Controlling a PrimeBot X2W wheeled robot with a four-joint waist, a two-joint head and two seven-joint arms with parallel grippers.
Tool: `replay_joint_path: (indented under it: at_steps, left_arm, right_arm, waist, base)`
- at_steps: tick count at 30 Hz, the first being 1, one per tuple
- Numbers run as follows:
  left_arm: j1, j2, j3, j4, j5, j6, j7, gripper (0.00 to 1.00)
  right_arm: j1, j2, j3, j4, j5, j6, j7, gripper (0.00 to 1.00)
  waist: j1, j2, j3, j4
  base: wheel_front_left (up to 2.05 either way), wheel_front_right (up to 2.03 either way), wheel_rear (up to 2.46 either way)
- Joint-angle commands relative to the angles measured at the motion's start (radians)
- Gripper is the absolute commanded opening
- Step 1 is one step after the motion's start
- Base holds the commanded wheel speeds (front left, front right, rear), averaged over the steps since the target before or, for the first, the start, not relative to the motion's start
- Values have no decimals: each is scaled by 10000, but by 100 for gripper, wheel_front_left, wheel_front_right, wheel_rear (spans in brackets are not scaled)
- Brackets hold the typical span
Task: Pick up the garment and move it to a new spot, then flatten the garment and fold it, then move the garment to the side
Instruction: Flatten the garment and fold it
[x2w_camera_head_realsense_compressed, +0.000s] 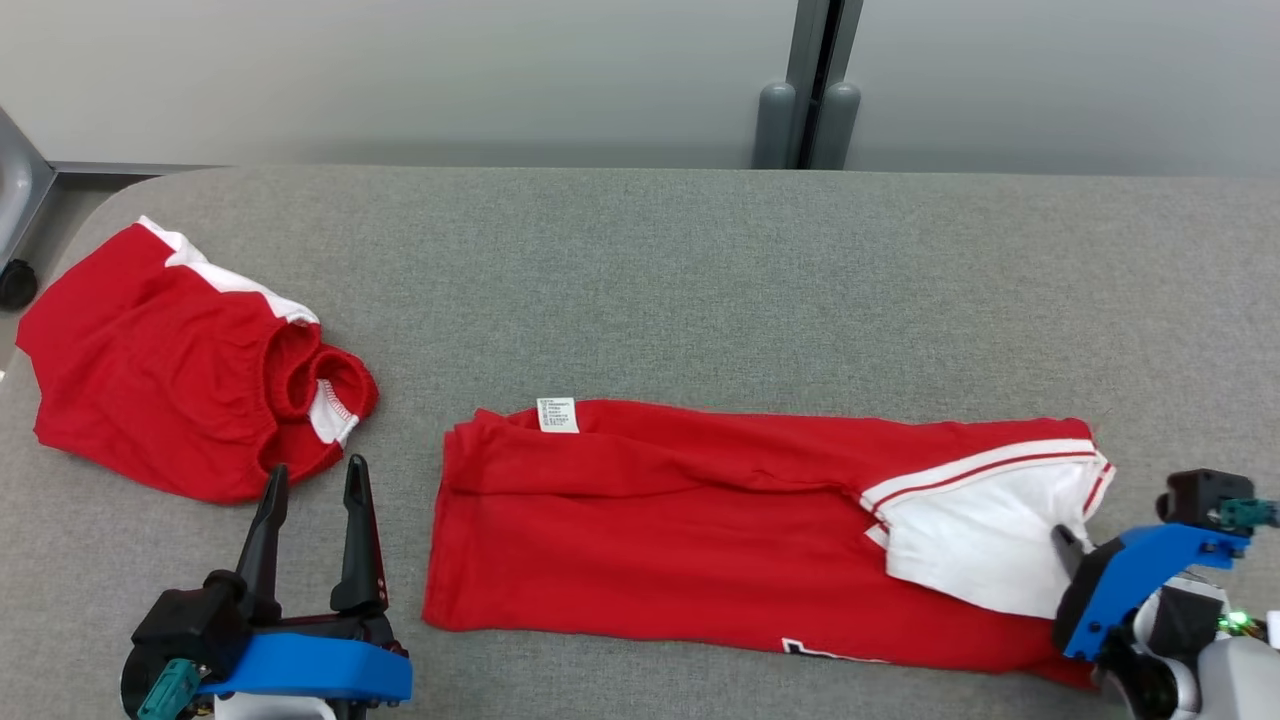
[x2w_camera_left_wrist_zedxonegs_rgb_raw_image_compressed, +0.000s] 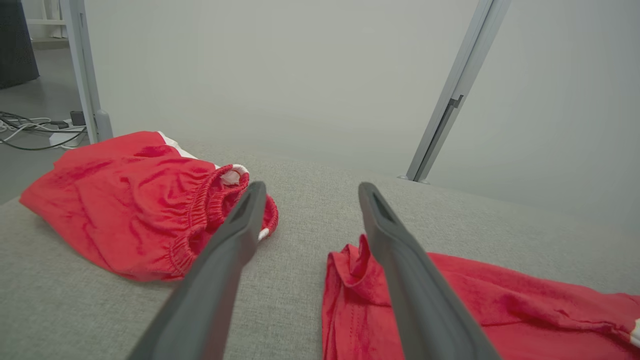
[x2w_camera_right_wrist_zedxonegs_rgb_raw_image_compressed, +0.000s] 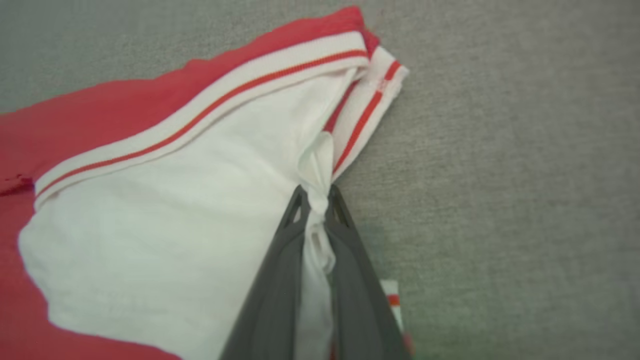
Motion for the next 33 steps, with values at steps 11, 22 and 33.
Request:
replay_joint_path:
  at_steps: [11,22,33]
  left_arm:
    - [147,-41,243,-235,254,-70,-40,100]
    - [158,-1,285,-247,378,-91,-39,100]
    - [90,40,200,-233,406,-102,-39,100]
  right_arm:
    - [768,-927,-1997,-2795,-484,-10,496,0]
    - [1425,-556,-304,-5071,-800,-8,1309,0]
    - [376,-227,4017,-4130,-339,-8,1502,0]
  waist:
    - [0,0,-37,-247]
    - [0,0,-278,-455]
    - [0,0,-285,-231]
  base:
    - [0,0,0]
    - [0,0,0]
    - [0,0,0]
